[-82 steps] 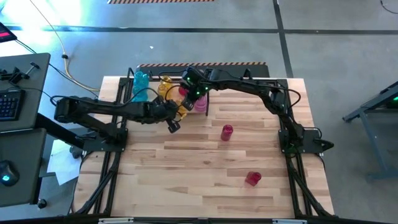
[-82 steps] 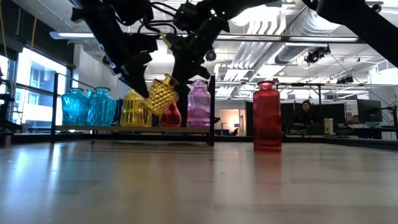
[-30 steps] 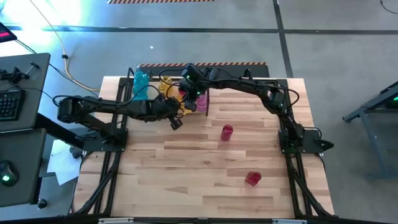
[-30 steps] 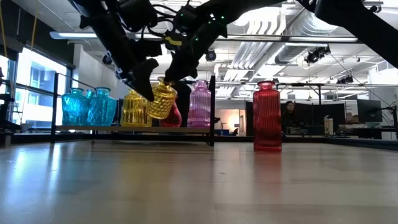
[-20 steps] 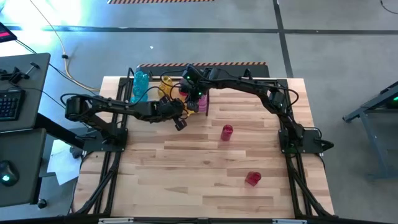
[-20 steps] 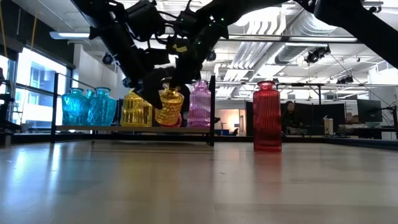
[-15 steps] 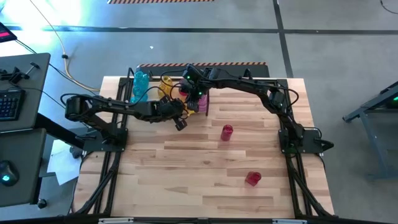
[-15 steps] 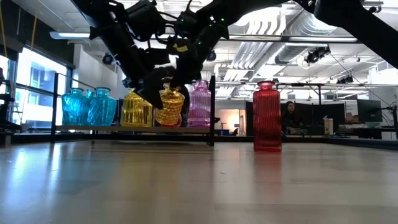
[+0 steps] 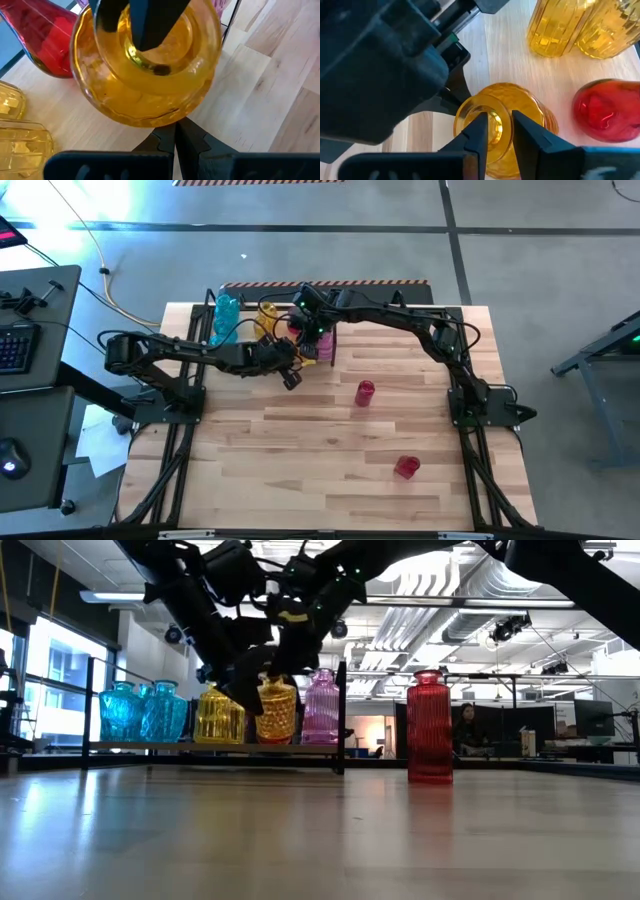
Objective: Sort vases onto shelf
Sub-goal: Put the yellow vase on the shelf aligned with the other yellow vase
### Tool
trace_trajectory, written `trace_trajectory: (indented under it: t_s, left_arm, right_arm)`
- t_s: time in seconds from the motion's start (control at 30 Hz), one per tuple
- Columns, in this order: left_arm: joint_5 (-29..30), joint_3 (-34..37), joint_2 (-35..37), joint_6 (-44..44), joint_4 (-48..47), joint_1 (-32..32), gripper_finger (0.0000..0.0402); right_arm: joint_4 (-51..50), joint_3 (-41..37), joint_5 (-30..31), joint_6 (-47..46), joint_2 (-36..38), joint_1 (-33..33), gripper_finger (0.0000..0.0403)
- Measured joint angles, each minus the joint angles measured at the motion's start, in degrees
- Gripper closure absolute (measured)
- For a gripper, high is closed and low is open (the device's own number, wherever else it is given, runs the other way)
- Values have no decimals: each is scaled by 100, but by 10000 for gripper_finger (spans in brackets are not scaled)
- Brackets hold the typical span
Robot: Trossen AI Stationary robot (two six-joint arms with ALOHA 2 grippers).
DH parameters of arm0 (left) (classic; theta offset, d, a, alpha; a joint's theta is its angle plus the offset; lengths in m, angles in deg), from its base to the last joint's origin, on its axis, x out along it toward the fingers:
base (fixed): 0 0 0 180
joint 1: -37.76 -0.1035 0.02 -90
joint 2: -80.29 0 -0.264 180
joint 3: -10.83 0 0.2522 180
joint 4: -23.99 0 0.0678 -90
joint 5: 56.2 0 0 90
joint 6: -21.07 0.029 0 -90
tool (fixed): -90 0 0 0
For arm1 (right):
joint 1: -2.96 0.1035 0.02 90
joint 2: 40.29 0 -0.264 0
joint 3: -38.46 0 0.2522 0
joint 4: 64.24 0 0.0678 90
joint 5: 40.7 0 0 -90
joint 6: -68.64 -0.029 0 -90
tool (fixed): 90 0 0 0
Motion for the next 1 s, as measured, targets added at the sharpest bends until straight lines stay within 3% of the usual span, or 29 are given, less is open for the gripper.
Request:
trace_trajectory:
  t_s: [0.9, 1.0]
  left_arm:
    - [-197, 0, -4, -498, 320, 62, 401]
    - [-234, 0, -4, -568, 300, 66, 401]
  right_arm:
    - [249, 0, 37, -89, -83, -56, 336]
    - [290, 8, -200, -143, -226, -89, 336]
